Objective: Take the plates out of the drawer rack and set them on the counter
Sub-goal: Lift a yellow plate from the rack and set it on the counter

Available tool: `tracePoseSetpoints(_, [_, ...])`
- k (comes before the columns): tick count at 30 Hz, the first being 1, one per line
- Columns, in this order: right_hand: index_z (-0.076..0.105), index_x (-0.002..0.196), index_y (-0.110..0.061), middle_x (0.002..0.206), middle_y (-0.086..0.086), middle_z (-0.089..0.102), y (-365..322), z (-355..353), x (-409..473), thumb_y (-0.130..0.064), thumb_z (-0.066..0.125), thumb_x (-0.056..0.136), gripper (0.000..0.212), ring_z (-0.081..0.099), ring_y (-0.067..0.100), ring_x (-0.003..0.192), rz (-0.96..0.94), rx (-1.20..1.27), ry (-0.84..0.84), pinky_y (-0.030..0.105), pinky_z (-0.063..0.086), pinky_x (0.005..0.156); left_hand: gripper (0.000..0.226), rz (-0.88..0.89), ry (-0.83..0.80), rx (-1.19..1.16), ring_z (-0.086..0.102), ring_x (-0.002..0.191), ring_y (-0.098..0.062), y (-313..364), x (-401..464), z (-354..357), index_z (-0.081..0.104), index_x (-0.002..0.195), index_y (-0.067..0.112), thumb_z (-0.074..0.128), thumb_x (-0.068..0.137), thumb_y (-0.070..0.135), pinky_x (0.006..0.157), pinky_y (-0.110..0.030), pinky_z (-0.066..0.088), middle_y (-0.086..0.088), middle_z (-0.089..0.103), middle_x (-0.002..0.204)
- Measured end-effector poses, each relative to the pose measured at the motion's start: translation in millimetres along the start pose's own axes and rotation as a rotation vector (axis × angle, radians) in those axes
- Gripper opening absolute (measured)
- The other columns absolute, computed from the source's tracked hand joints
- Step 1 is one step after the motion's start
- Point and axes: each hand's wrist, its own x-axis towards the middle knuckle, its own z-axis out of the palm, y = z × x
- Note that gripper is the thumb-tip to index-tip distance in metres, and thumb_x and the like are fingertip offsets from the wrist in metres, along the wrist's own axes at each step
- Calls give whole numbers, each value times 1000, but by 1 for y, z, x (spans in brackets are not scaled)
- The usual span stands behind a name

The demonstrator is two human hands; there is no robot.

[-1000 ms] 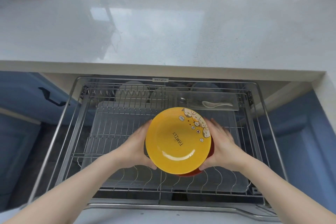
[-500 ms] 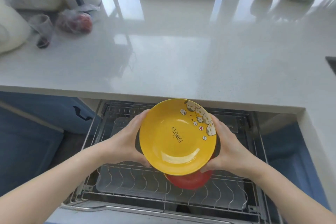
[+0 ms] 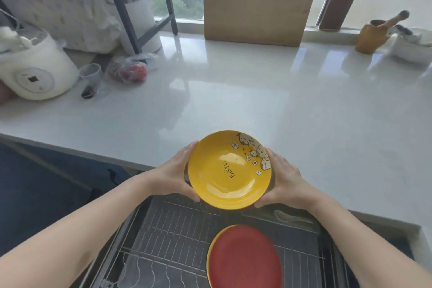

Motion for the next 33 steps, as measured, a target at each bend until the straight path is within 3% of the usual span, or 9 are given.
tracePoseSetpoints(5, [14,145,-46,135,-30,27,-6,-6,39,-59,87,45,124,18,-8,129,-8,-22,7,30,9,107,137,-11,20,16,16,142,-7,-16,27,-25,-5,149,43,92,53,40,120,-40,20,23,8,155])
tracePoseSetpoints(8, [12,147,-45,142,-25,27,-7,-11,67,-67,79,38,130,16,-3,138,13,-43,-1,32,9,109,137,-7,43,29,11,138,4,-21,45,-45,-4,150,41,93,54,39,117,-26,14,25,7,154])
tracePoseSetpoints(10, [13,147,-44,143,-22,28,-8,-15,88,-60,84,41,128,16,1,141,17,-51,9,33,9,109,136,-3,43,25,8,133,10,-24,60,-61,-3,152,37,93,56,32,112,-19,11,22,9,154])
tracePoseSetpoints(14, [16,148,-38,147,-14,31,-14,-25,136,-49,90,48,125,16,5,142,43,-72,39,35,11,112,133,-14,51,-14,17,134,4,-35,97,-98,2,153,32,93,57,24,109,-18,19,17,16,152])
tracePoseSetpoints(17, [15,149,-38,151,-13,29,-15,-31,174,-61,80,40,129,15,7,144,69,-82,50,37,12,113,123,-14,91,-31,32,127,-4,-45,126,-124,12,151,36,92,58,20,105,-20,31,14,29,144])
tracePoseSetpoints(21, [29,137,-42,130,-14,45,-19,-39,223,-68,66,31,115,31,10,135,94,-86,106,35,22,100,98,16,174,-32,44,105,-4,-56,159,-157,25,129,53,90,63,20,78,-5,40,17,45,123])
tracePoseSetpoints(23, [33,134,-41,117,-17,44,-25,-42,246,-68,64,30,112,34,9,130,97,-76,131,34,24,95,93,21,212,-24,46,101,-5,-64,173,-173,36,135,48,89,64,22,72,-6,40,14,49,121])
tracePoseSetpoints(26, [38,126,-40,112,-16,48,-29,-39,280,-62,72,36,98,39,11,123,116,-62,186,34,27,90,85,4,275,-21,48,98,-9,-77,188,-194,44,138,39,87,66,24,71,-8,38,8,55,121])
tracePoseSetpoints(33, [43,116,-29,106,-7,51,-48,-21,344,-58,80,48,83,42,17,120,199,-86,304,37,29,91,60,-13,432,-57,51,96,-18,-94,209,-228,50,116,50,82,73,22,76,-12,39,8,62,107])
